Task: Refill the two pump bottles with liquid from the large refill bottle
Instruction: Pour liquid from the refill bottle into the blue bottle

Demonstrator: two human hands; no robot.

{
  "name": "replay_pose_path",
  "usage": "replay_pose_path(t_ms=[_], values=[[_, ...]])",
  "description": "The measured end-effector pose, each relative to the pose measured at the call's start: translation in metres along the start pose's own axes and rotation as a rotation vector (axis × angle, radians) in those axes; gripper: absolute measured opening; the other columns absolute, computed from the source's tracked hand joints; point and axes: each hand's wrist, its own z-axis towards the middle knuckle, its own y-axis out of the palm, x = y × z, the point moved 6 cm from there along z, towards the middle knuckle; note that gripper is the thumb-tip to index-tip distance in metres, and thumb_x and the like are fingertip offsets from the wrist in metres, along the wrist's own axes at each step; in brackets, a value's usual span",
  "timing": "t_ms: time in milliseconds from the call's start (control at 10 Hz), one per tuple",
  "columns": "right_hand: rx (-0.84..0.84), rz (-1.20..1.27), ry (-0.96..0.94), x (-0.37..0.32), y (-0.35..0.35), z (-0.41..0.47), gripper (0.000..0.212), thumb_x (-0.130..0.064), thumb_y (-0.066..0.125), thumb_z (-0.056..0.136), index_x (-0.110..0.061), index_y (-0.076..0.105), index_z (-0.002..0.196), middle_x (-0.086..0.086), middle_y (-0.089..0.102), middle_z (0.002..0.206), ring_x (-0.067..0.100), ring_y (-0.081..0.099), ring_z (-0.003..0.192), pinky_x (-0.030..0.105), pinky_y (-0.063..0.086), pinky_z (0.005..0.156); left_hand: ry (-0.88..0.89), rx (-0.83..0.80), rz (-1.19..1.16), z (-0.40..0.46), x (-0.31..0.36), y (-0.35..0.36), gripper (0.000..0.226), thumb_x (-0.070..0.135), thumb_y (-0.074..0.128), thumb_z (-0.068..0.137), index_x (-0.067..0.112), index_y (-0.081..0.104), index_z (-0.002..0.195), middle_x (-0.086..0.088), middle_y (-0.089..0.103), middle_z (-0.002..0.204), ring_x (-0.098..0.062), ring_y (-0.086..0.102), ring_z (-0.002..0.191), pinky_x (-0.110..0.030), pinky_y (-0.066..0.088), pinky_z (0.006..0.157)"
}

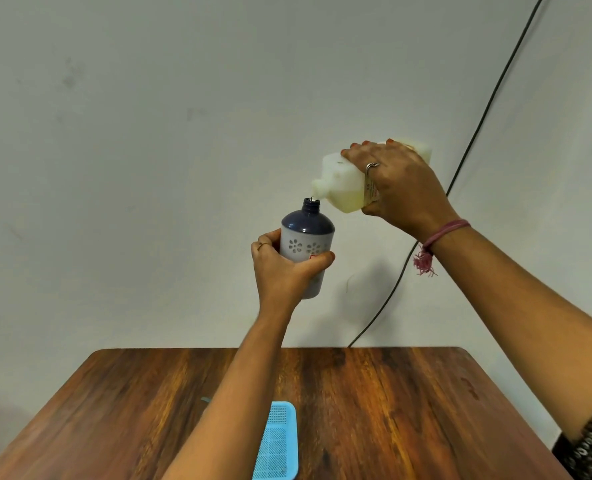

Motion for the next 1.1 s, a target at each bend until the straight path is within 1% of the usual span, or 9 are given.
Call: replay_pose_path(t_ms=[200, 300, 400, 600, 800, 900, 1000, 1100], values=[[-0.001, -0.001, -0.008, -0.0003, 0.0004, -0.0011, 0.081, -0.010, 0.087, 0.057, -0.006, 0.053, 0.130, 0.017, 0.059, 0.128, 0.036, 0.056, 0.117, 0.051, 0.038, 0.103, -0.001, -0.001, 0.007, 0.0002, -0.0025, 0.0009, 0.076, 0.029, 0.092, 0.053, 0.024, 0.044, 0.112, -0.007, 0.053, 0.116, -0.013, 0.061, 0.092, -0.016, 0.050, 0.065], [0.003, -0.007, -0.016, -0.0008, -0.0001, -0.0004, 0.081, -0.009, 0.087, 0.057, -0.005, 0.053, 0.130, 0.017, 0.059, 0.128, 0.036, 0.056, 0.116, 0.050, 0.038, 0.103, -0.003, -0.003, 0.006, 0.0001, -0.0018, 0.0008, 0.079, 0.039, 0.089, 0.047, 0.025, 0.044, 0.111, -0.006, 0.053, 0.116, -0.012, 0.061, 0.092, -0.016, 0.050, 0.064], [0.011, -0.013, -0.022, -0.0013, -0.0013, 0.0005, 0.080, -0.007, 0.086, 0.056, -0.005, 0.054, 0.129, 0.017, 0.059, 0.127, 0.035, 0.057, 0.116, 0.050, 0.037, 0.103, -0.007, -0.006, 0.000, 0.0001, -0.0013, 0.0008, 0.080, 0.043, 0.085, 0.044, 0.026, 0.043, 0.110, -0.006, 0.053, 0.116, -0.012, 0.061, 0.092, -0.016, 0.050, 0.064], [0.011, -0.020, -0.029, -0.0010, -0.0020, 0.0013, 0.080, -0.007, 0.086, 0.056, -0.005, 0.054, 0.129, 0.017, 0.060, 0.127, 0.035, 0.057, 0.116, 0.050, 0.038, 0.102, -0.008, -0.008, -0.002, 0.0001, -0.0010, 0.0012, 0.080, 0.043, 0.083, 0.043, 0.025, 0.043, 0.110, -0.006, 0.053, 0.116, -0.012, 0.061, 0.091, -0.013, 0.048, 0.062], [-0.001, -0.028, -0.034, -0.0019, -0.0003, 0.0009, 0.080, -0.009, 0.087, 0.057, -0.005, 0.053, 0.130, 0.017, 0.059, 0.127, 0.036, 0.057, 0.115, 0.050, 0.039, 0.102, -0.007, -0.013, -0.006, -0.0009, -0.0033, 0.0017, 0.077, 0.037, 0.088, 0.048, 0.025, 0.044, 0.110, -0.007, 0.053, 0.115, -0.013, 0.061, 0.092, -0.016, 0.050, 0.064], [-0.006, -0.026, -0.035, -0.0014, 0.0002, 0.0008, 0.080, -0.009, 0.087, 0.058, -0.005, 0.053, 0.130, 0.017, 0.059, 0.128, 0.036, 0.056, 0.116, 0.051, 0.038, 0.103, -0.010, -0.012, -0.004, -0.0008, -0.0041, 0.0024, 0.080, 0.042, 0.085, 0.044, 0.025, 0.044, 0.111, -0.006, 0.054, 0.115, -0.013, 0.062, 0.092, -0.016, 0.050, 0.064], [-0.007, -0.031, -0.042, -0.0010, 0.0004, 0.0010, 0.080, -0.009, 0.086, 0.058, -0.006, 0.053, 0.130, 0.017, 0.058, 0.128, 0.036, 0.056, 0.117, 0.050, 0.038, 0.103, -0.012, -0.012, -0.006, -0.0006, -0.0048, 0.0027, 0.080, 0.042, 0.085, 0.044, 0.025, 0.045, 0.111, -0.006, 0.054, 0.115, -0.013, 0.062, 0.092, -0.017, 0.051, 0.065], [-0.005, -0.037, -0.043, -0.0005, 0.0000, 0.0015, 0.080, -0.009, 0.086, 0.058, -0.006, 0.053, 0.131, 0.017, 0.058, 0.129, 0.035, 0.056, 0.117, 0.050, 0.037, 0.104, -0.007, -0.012, -0.003, -0.0004, -0.0051, 0.0029, 0.078, 0.038, 0.088, 0.047, 0.025, 0.045, 0.111, -0.007, 0.053, 0.115, -0.014, 0.062, 0.092, -0.018, 0.052, 0.066]])
